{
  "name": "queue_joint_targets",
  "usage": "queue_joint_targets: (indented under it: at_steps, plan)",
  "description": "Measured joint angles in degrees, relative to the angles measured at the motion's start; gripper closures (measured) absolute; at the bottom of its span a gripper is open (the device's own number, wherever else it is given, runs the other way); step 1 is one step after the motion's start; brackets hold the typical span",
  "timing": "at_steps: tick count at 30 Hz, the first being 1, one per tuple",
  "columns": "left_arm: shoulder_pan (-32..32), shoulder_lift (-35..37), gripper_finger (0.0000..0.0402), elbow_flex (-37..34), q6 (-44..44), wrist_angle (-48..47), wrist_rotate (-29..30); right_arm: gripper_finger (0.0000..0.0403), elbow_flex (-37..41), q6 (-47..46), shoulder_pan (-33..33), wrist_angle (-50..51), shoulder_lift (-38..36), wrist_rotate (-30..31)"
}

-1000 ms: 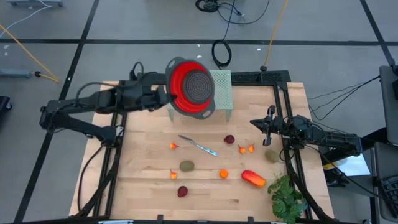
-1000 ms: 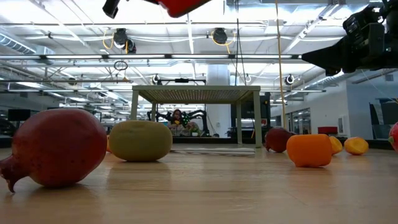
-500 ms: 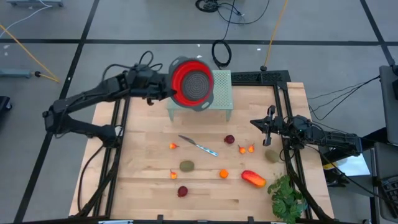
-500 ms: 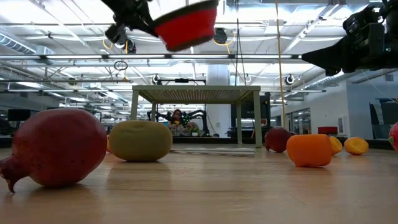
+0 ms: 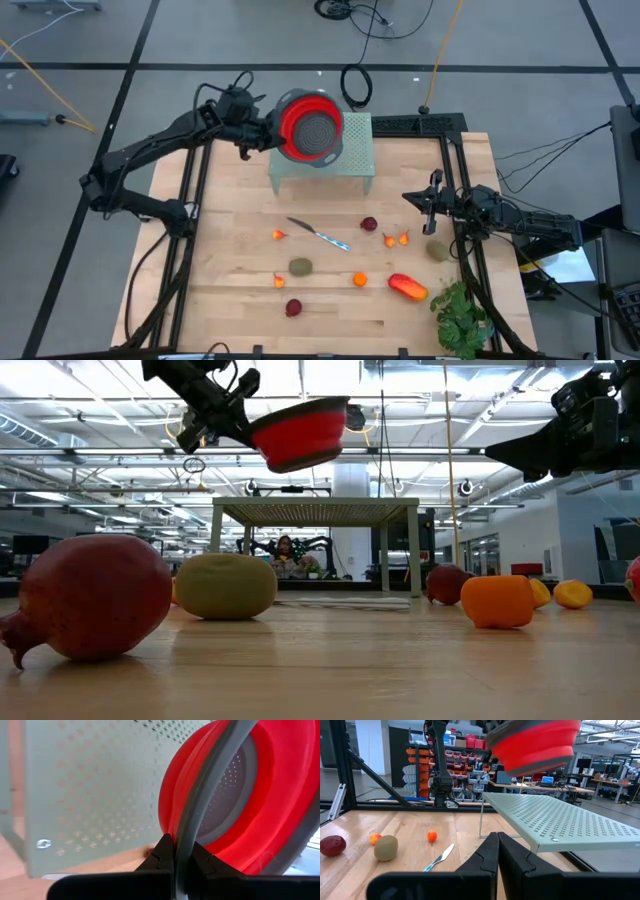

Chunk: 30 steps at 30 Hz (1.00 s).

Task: Pick & Place Fruit
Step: Put the red strainer bowl on the shelf

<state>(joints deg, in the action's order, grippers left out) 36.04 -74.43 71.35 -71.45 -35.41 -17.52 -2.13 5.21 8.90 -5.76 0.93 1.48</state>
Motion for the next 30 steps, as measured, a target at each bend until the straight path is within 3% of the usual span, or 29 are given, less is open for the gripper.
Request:
queue_joint_targets:
  at_steps: [5, 12, 17, 21, 30]
  plan:
    - [1.5, -2.6, 0.0397, 9.4, 5.8, -13.0, 2.8, 0.0403, 0.0, 0.0, 0.0, 0.0, 0.0, 0.0]
    - [3.0, -12.5, 0.0397, 26.6, 14.8, -32.4, 4.9, 0.0403, 0.0, 0.0, 0.0, 0.0, 0.0, 0.0]
    - [5.0, -19.0, 0.0397, 34.7, 19.9, -39.1, 3.9, 0.0403, 0.0, 0.0, 0.0, 0.0, 0.0, 0.0]
    - [7.5, -22.6, 0.0397, 37.9, 24.1, -42.7, 2.0, 0.0403, 0.0, 0.0, 0.0, 0.0, 0.0, 0.0]
    - [11.5, -24.8, 0.0397, 38.1, 32.5, -44.3, -3.1, 0.0403, 0.0, 0.0, 0.0, 0.0, 0.0, 0.0]
